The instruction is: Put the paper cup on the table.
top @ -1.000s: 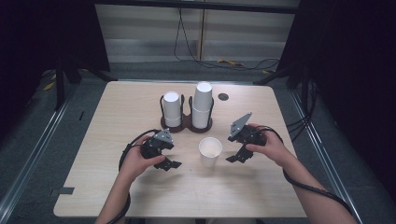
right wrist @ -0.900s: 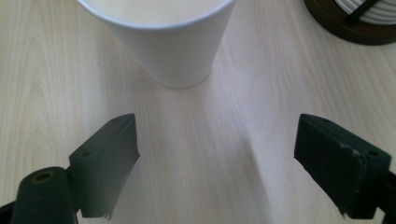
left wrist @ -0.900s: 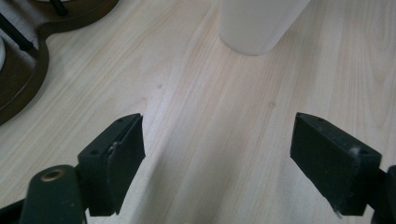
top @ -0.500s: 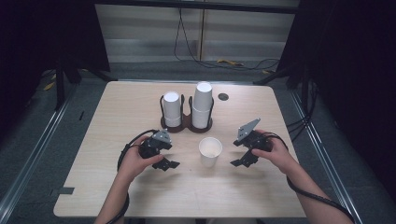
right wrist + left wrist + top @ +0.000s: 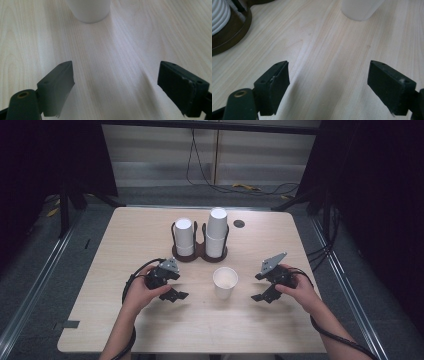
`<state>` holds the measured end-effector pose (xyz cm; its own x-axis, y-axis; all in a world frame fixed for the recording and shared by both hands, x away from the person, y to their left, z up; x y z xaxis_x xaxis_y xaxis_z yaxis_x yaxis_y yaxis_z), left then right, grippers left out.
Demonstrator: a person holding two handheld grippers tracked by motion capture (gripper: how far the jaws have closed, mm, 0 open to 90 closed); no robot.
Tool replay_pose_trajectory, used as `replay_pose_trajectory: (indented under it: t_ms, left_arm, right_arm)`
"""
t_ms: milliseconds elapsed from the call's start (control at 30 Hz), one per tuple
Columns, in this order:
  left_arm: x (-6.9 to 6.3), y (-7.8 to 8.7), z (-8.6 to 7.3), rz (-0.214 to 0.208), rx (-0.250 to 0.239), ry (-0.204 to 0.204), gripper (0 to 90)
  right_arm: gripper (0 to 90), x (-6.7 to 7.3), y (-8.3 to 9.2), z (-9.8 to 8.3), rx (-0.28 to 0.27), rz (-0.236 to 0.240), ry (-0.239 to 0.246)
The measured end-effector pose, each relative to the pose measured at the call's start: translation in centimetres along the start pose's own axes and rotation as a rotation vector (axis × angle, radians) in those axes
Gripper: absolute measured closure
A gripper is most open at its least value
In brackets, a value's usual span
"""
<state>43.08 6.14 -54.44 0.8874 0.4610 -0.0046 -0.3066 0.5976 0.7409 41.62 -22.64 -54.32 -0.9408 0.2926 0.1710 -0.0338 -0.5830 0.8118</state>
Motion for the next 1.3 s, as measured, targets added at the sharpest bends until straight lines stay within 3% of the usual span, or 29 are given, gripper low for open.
replay_pose_trajectory:
  t_ms: [67,200,400,633,1100,1300]
  left_arm:
    - [0.3,0.3,-0.2,0.001,0.01,-0.012,17.8]
    - [0.6,0.4,-0.4,0.006,-0.004,0.021,17.8]
    - [1.4,0.7,-1.2,0.023,0.006,0.021,17.8]
    - [2.3,0.8,-2.4,0.038,0.012,0.056,17.8]
    - [3.7,1.3,-4.2,0.076,0.027,0.071,17.9]
    - [4.1,1.3,-4.9,0.074,0.034,0.056,17.9]
  right_arm:
    - [13.3,0.0,0.0,-0.4,-0.003,0.002,-0.005]
    - [13.3,-0.1,0.0,-1.3,-0.008,-0.015,-0.026]
    - [13.3,-0.4,0.2,-2.3,-0.007,-0.034,-0.045]
    - [13.3,-0.6,0.6,-2.9,-0.038,-0.06,-0.069]
    - [13.2,-0.9,1.0,-4.2,-0.073,-0.078,-0.101]
    - [13.3,-1.0,1.2,-4.4,-0.087,-0.085,-0.105]
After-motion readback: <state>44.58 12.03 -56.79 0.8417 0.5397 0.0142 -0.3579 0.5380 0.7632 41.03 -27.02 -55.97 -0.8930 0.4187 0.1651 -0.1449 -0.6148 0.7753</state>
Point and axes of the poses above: each handheld gripper's, and its own axes: y roughly backward along the jaws, z roughly out of its top, x roughly to its left, the point moved 9 cm from there along -y, roughly forward along the jaws, and after that the axes turned 9 degrees about z, right-handed, at the moved point
